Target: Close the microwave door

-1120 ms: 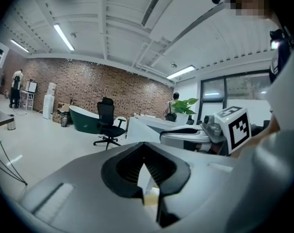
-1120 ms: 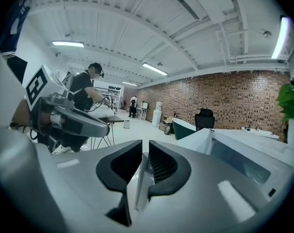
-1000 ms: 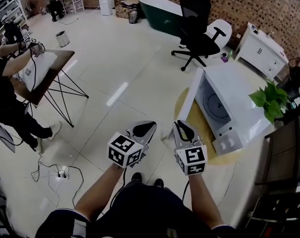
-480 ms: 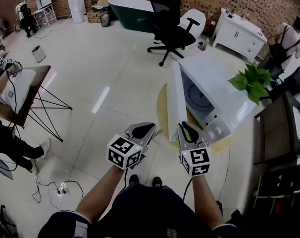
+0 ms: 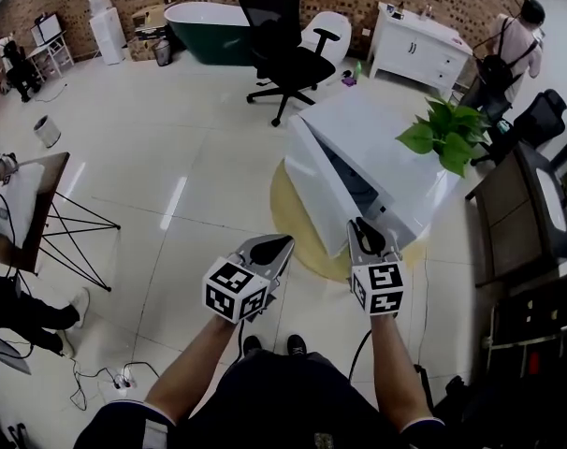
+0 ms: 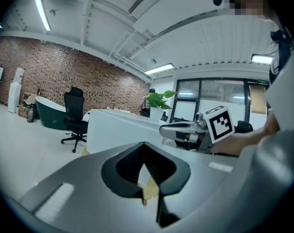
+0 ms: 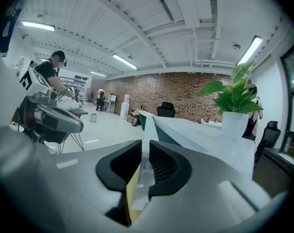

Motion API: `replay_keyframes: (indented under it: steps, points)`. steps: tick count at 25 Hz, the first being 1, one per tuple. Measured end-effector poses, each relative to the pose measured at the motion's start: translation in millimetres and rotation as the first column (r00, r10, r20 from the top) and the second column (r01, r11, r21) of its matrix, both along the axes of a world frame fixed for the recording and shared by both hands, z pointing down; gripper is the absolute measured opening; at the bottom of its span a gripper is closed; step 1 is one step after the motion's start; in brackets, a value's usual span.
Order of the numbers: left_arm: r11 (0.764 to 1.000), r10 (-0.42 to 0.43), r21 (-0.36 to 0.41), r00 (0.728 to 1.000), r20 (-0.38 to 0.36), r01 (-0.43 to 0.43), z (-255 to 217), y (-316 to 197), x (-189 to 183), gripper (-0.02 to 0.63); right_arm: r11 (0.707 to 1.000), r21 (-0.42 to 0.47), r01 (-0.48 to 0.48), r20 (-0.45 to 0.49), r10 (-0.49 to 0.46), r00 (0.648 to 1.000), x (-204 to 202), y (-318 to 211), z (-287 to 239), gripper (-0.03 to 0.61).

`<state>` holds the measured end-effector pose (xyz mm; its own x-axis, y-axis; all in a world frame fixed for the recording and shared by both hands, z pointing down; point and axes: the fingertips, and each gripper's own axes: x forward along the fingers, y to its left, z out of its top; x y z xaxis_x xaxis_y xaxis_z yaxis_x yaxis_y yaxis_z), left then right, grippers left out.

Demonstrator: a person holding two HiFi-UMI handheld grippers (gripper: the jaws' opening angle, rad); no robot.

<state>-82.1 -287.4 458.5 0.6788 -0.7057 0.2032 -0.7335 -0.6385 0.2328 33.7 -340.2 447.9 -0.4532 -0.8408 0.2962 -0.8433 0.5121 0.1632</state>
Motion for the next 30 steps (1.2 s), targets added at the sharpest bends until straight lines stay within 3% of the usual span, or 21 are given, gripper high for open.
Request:
replay_keyframes:
  steps: [10, 21, 30]
  points:
    - [0.999, 0.045, 0.013, 0.999, 0.01, -0.045, -7, -12, 13, 0.008, 0.99, 0.007, -0.141, 0.006, 0.141, 0.99, 41, -29, -2, 0.052]
    - [0.995, 0.095, 0.03, 0.995, 0.029, -0.096, -14, -25, 20, 0.008, 0.979, 0.015, -0.203, 0.012, 0.203, 0.979, 59, -41, -2, 0.051]
    - [0.971, 0.235, 0.023, 0.97, 0.065, -0.236, -7, -41, 77, 0.008, 0.963, 0.081, -0.259, 0.074, 0.253, 0.965, 95, -19, -31, 0.051]
